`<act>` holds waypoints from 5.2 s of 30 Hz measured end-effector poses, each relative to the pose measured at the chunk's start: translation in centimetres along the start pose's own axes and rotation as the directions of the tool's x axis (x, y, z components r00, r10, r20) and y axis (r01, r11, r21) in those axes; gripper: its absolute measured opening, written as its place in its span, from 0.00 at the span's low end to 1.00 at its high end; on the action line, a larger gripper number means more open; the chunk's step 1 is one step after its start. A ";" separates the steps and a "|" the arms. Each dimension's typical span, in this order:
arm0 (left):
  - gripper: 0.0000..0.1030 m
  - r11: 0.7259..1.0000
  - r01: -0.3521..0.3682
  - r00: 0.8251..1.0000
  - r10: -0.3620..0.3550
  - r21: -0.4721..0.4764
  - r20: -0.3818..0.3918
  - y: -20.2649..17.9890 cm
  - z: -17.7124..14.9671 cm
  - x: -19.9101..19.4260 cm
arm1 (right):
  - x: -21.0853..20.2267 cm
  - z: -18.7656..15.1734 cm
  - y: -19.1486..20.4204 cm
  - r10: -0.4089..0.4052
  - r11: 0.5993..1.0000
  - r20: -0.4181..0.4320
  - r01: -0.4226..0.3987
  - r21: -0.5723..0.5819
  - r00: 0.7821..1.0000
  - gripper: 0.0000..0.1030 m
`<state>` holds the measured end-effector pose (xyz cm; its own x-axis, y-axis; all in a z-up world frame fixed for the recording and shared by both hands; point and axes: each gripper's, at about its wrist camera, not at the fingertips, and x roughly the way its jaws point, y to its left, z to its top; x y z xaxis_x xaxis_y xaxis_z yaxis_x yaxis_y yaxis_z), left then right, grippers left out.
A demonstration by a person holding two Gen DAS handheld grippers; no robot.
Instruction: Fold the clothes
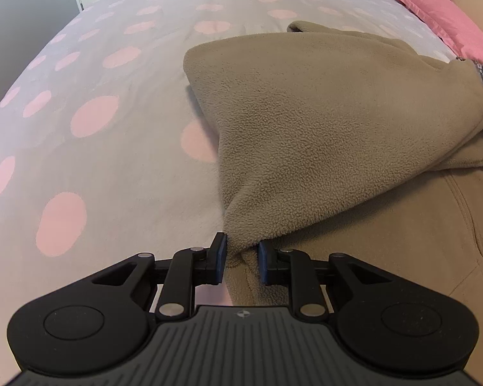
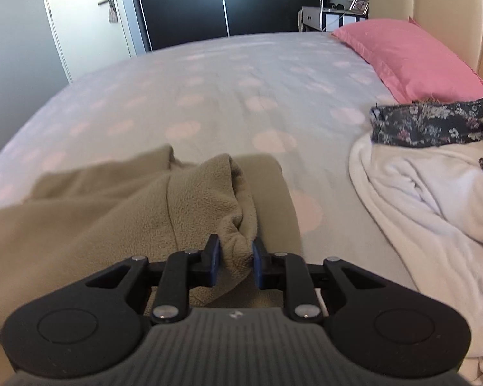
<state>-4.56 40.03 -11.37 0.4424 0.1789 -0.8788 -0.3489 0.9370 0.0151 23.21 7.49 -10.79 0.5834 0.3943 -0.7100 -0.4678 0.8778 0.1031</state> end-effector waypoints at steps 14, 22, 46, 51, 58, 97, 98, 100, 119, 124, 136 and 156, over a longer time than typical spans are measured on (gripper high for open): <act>0.27 0.999 0.014 1.000 -0.014 0.033 -0.002 -0.4 1.4 -2.9 | -1.8 0.3 -4.7 0.046 0.961 -0.159 0.000 0.276 0.986 0.35; 0.27 1.000 0.022 0.996 -0.021 -0.015 0.087 -1.6 4.7 -4.9 | -3.1 2.8 -1.6 0.200 0.953 0.032 -0.202 0.227 0.979 0.35; 0.30 0.990 -0.079 0.997 0.080 -0.118 0.006 -2.2 5.7 -2.1 | -0.8 -0.4 -0.4 0.059 0.998 -0.070 -0.058 0.019 0.996 0.23; 0.30 0.994 -0.046 0.995 0.054 -0.102 0.079 -1.7 4.9 -5.2 | -4.8 -0.3 -1.4 0.074 0.997 -0.017 -0.074 -0.026 0.997 0.30; 0.30 1.000 0.013 0.991 -0.011 -0.020 0.132 -2.2 2.7 -9.7 | -9.0 -2.2 -3.3 0.035 0.996 0.034 -0.032 -0.089 0.999 0.33; 0.51 0.985 0.139 0.934 -0.165 -0.103 -0.318 -4.0 -11.9 -4.3 | -9.0 -14.0 -12.9 0.056 0.997 -0.500 -0.026 0.066 0.864 0.41; 0.47 0.984 0.142 0.933 -0.168 -0.104 -0.319 -4.0 -11.9 -4.4 | -9.3 -14.1 -12.6 0.046 0.999 -0.501 -0.026 0.046 0.864 0.34; 0.27 0.982 0.150 0.931 -0.178 -0.112 -0.318 -3.9 -11.9 -4.7 | -9.9 -13.9 -11.9 0.027 1.000 -0.496 -0.029 0.003 0.868 0.15; 0.07 0.941 0.293 0.953 -0.301 -0.167 -0.023 2.0 -4.8 -14.0 | -16.5 -4.6 -12.7 0.271 0.948 -0.179 -0.230 0.219 0.946 0.10; 0.07 0.943 0.279 0.959 -0.283 -0.182 0.003 3.1 -2.2 -13.4 | -13.8 -2.4 -13.3 0.261 0.935 -0.143 -0.214 0.281 0.955 0.10; 0.06 0.906 0.272 0.960 -0.277 -0.323 0.032 5.7 3.6 -7.1 | -6.1 3.1 -12.4 0.222 0.918 -0.119 -0.166 0.361 0.968 0.09; 0.21 0.970 0.111 0.993 -0.119 -0.215 -0.023 3.2 6.1 -4.6 | -1.4 3.4 -8.7 0.081 0.974 -0.178 -0.040 0.225 0.981 0.23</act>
<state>-2.73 44.03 -4.38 0.4613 0.0596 -0.8852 -0.4672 0.8645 -0.1853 28.73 0.24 -8.35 0.4163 0.4097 -0.8117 -0.3292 0.9001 0.2855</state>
